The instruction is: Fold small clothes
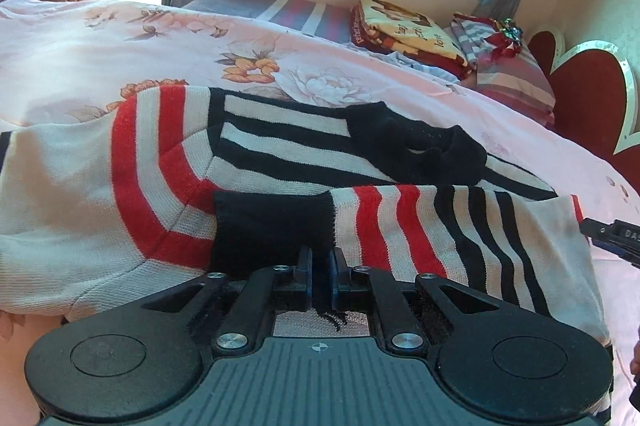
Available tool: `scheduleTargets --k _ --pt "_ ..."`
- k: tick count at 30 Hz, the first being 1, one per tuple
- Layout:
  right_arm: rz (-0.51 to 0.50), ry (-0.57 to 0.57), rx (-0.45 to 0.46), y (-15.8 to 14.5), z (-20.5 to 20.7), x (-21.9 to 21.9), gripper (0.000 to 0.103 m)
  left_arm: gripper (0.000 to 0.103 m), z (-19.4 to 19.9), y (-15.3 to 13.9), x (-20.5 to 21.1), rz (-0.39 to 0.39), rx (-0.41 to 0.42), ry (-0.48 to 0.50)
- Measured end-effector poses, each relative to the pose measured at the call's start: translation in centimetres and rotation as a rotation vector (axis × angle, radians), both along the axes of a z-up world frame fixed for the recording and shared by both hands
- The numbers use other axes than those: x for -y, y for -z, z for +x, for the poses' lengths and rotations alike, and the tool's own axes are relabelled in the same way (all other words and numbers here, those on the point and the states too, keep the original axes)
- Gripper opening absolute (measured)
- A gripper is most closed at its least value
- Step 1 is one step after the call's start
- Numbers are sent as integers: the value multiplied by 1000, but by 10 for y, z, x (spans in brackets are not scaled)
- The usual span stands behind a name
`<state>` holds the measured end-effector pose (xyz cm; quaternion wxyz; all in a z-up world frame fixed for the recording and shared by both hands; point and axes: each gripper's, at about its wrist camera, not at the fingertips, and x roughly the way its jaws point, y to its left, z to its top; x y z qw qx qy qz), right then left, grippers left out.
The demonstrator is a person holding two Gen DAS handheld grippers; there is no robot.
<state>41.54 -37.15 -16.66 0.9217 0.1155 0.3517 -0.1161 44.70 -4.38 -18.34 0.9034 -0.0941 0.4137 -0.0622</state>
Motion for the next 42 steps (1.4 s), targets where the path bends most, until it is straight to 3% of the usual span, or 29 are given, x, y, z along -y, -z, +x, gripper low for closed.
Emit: scheduleTargets --k 4,7,9,10,11,12,13,14,16,23,31,35,39,41,42 --pt "9 -130 8 -4 -19 -35 32 9 0 11 -3 31 3 -10" --pt "-90 -192 -85 14 -16 -63 32 9 1 3 1 76 -20 25" --pt "-124 -182 -89 13 -18 -72 33 10 -4 -8 -7 53 -48 22" --pt "-104 -189 -83 7 -20 -76 36 18 -9 -12 -15 34 -62 9" --pt "-69 -209 -63 1 -24 -80 42 34 -14 -13 -25 16 -79 -11" --pt "-35 -231 -46 -3 -30 -87 53 87 -20 -15 -37 2 -92 -45" --pt "-18 -244 -38 -7 -34 -95 57 100 -30 -16 -51 -9 -81 -114" --pt "-2 -263 -25 -11 -38 -103 59 102 -42 -18 -67 -28 -37 -182" --pt "19 -307 -8 -15 -42 -123 59 103 -57 -19 -95 -55 -1 -241" --pt "55 -452 -8 -16 -40 -204 59 103 -90 -2 -203 -50 -63 -432" --pt "72 -519 -12 -13 -29 -277 59 103 -99 24 -316 -204 -64 -631" --pt "47 -536 -18 -11 -23 -300 59 102 -86 45 -352 -329 -51 -662" --pt "45 -520 -30 -5 -15 -310 59 101 -68 50 -359 -346 8 -654" --pt "45 -508 -33 -3 -11 -311 59 85 -62 52 -363 -361 45 -667" --pt "45 -501 -33 -3 -10 -311 59 56 -58 54 -368 -383 54 -671"
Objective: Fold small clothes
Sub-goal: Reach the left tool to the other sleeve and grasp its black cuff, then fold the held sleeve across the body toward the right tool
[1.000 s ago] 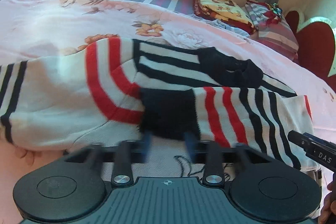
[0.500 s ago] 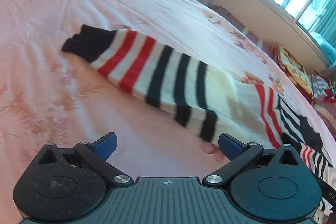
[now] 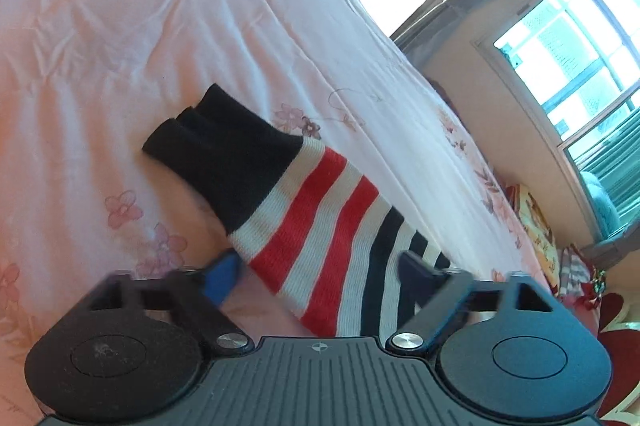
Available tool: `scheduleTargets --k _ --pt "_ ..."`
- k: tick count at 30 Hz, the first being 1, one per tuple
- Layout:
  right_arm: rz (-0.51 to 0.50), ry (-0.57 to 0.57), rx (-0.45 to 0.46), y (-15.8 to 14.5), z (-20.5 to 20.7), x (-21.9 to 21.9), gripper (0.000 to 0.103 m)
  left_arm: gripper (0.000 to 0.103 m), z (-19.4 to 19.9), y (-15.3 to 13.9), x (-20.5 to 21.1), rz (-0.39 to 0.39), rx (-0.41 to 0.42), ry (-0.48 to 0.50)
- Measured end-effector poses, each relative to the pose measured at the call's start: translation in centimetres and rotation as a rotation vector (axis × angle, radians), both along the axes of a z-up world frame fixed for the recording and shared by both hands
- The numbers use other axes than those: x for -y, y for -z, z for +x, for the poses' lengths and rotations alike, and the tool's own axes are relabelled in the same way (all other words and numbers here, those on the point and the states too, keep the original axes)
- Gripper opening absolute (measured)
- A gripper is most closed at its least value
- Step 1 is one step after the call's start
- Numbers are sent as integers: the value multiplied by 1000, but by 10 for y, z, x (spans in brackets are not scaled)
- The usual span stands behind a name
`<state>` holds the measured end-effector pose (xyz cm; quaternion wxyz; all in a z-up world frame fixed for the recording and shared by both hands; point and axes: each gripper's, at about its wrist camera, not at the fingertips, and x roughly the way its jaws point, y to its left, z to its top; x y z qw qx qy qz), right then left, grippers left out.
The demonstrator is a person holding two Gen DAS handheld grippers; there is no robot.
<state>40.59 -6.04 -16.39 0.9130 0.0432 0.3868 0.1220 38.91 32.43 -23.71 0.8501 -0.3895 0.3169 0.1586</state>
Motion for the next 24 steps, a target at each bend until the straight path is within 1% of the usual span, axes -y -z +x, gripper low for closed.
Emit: scheduleTargets --k 1,2,3,6,7,8,10,11,12,13,14,15,16,17,18,19,21,22,24 --pt "-1 8 2 0 1 0 59 35 3 4 -4 -24 2 -9" --pt "-3 13 5 0 3 0 59 32 8 9 -9 -55 5 -19" --pt "-7 21 9 0 4 0 59 32 9 12 -12 -76 15 -32" --pt "-24 40 27 -3 7 2 59 31 14 10 -8 -70 36 -33" --pt "-27 47 38 -4 8 3 59 13 15 8 -5 -63 42 -28" --pt "-31 57 54 -6 8 4 59 6 17 5 -2 -46 41 -22" --pt "-67 73 64 -4 11 3 59 6 19 -8 7 6 73 -1" --pt "-93 73 39 3 15 1 59 6 19 -19 13 44 100 24" --pt "-122 61 -7 14 19 -2 61 6 21 -30 21 69 129 49" --pt "-163 37 -7 23 19 -6 63 6 24 -41 30 95 157 80" --pt "-205 15 24 26 16 -11 63 6 26 -56 43 133 191 126" --pt "-202 17 22 25 16 -11 63 6 29 -69 58 165 222 179" --pt "-161 24 8 21 17 -7 64 6 33 -79 73 187 249 230" --pt "-96 36 5 16 17 2 60 6 36 -91 92 209 274 291" --pt "-30 60 8 9 15 14 58 6 39 -102 112 223 293 362" --pt "6 88 15 3 11 24 59 6 43 -109 135 232 313 425" --pt "45 127 42 -10 3 45 59 6 51 -117 182 244 333 544" --pt "52 145 49 -14 -2 57 59 6 54 -119 208 237 339 607" --pt "59 185 62 -22 -12 83 62 6 60 -117 262 229 326 733"
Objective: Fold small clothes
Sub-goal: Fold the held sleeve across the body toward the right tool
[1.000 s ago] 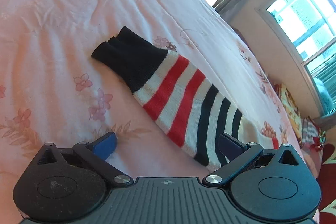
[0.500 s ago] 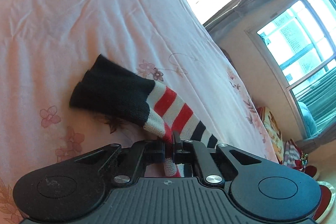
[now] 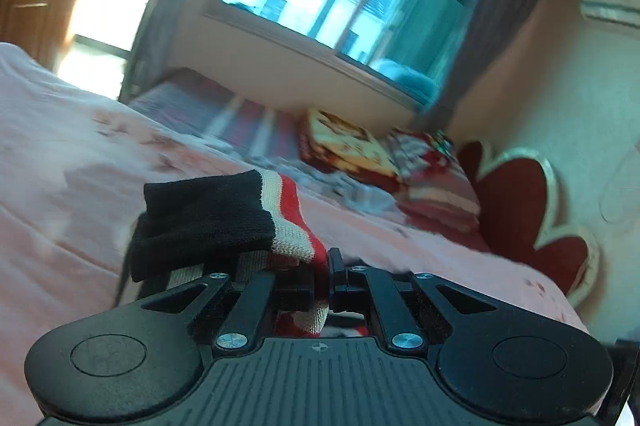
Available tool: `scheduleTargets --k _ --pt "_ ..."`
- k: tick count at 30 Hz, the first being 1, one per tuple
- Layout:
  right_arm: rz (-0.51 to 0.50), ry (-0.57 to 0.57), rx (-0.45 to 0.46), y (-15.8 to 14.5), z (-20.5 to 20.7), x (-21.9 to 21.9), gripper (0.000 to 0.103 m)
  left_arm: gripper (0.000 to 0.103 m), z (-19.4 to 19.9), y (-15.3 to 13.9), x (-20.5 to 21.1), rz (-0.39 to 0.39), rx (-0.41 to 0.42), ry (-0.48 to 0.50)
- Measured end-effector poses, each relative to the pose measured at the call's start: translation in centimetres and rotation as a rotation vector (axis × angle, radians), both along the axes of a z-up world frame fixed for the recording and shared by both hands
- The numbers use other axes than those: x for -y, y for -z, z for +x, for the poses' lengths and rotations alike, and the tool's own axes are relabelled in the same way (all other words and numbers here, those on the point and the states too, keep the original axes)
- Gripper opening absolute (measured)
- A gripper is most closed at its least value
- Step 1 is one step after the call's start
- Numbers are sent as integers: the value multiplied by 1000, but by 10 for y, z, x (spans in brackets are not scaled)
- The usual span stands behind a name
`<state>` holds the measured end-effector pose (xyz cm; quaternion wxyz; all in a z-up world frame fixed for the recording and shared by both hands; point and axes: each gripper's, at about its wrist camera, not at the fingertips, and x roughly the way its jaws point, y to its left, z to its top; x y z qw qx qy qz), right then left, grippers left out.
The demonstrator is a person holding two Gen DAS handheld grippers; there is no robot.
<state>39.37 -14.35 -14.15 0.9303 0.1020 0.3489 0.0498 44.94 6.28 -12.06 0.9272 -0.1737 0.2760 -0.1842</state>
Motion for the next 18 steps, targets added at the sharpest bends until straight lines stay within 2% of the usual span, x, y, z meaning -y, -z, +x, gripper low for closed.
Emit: scheduleTargets --k 2,4,6,8,9,10,12,14,16,18 --pt "5 50 5 -4 -12 29 65 6 2 10 51 44 -43 105" --pt "8 98 -4 -4 -24 55 68 6 3 28 99 146 -115 195" --pt "12 146 -23 0 -37 80 68 6 -7 35 126 242 -143 231" --pt "19 175 -36 5 -48 98 68 6 -28 28 136 274 -117 248" --pt "26 184 -39 7 -54 106 68 17 -35 21 140 288 -95 248" --pt "33 188 -41 9 -58 111 68 53 -39 16 143 295 -79 255" --pt "48 188 -52 13 -61 117 68 100 -50 -2 146 283 -18 242" --pt "64 173 -52 14 -65 118 68 101 -61 -19 150 273 64 243" --pt "62 159 -44 14 -67 114 68 101 -55 -26 150 267 43 258" --pt "80 137 -46 13 -66 112 68 101 -46 -29 134 235 7 206"
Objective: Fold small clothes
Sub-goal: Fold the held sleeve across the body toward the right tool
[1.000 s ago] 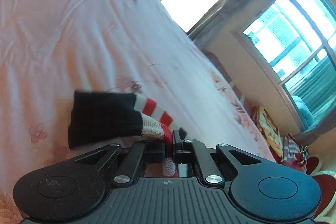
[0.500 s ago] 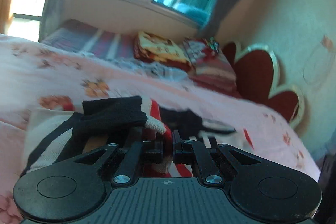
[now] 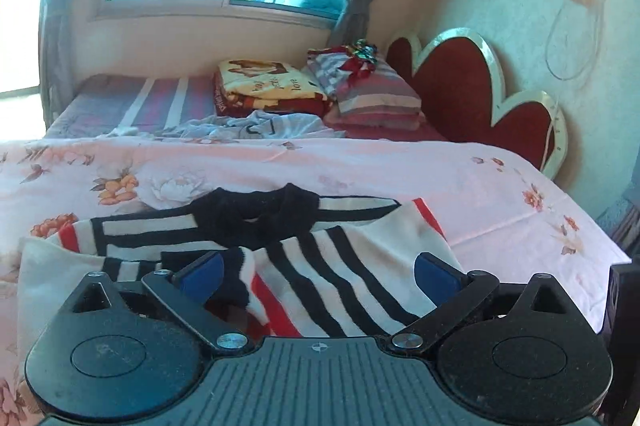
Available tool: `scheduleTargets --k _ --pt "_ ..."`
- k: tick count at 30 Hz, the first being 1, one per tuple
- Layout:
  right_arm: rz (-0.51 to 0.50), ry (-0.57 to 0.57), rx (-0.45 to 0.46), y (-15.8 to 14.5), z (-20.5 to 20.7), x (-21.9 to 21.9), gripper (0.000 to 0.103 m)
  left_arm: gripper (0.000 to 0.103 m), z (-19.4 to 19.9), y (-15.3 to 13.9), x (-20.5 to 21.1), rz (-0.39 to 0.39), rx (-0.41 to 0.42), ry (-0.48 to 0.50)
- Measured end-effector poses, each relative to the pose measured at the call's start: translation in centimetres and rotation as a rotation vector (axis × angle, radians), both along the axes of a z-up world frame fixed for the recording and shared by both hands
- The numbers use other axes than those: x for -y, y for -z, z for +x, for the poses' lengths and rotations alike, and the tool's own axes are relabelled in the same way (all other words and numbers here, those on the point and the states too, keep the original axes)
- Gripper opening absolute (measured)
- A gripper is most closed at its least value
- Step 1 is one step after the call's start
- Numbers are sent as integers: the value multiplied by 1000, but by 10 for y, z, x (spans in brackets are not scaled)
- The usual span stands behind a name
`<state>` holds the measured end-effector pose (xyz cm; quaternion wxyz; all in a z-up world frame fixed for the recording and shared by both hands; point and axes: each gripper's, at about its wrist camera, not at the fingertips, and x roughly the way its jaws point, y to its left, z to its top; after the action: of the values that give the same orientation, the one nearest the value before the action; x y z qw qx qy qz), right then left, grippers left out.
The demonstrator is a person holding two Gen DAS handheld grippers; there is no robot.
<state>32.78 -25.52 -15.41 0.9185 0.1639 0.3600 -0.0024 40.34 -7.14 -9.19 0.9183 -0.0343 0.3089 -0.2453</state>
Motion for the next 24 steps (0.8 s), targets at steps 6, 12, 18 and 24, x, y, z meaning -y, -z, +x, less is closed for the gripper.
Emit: scheduleTargets --k 6,12,18,24 --pt "9 -110 11 -3 12 -32 68 101 17 13 -90 7 -42 -317" --pt "-8 -230 16 0 48 -89 67 101 30 54 -150 62 -130 -486" --pt "-88 -186 -9 5 84 -101 9 101 34 92 -151 80 -233 -489" --pt "-59 -24 120 -30 53 -35 7 101 37 99 -133 65 -242 -432"
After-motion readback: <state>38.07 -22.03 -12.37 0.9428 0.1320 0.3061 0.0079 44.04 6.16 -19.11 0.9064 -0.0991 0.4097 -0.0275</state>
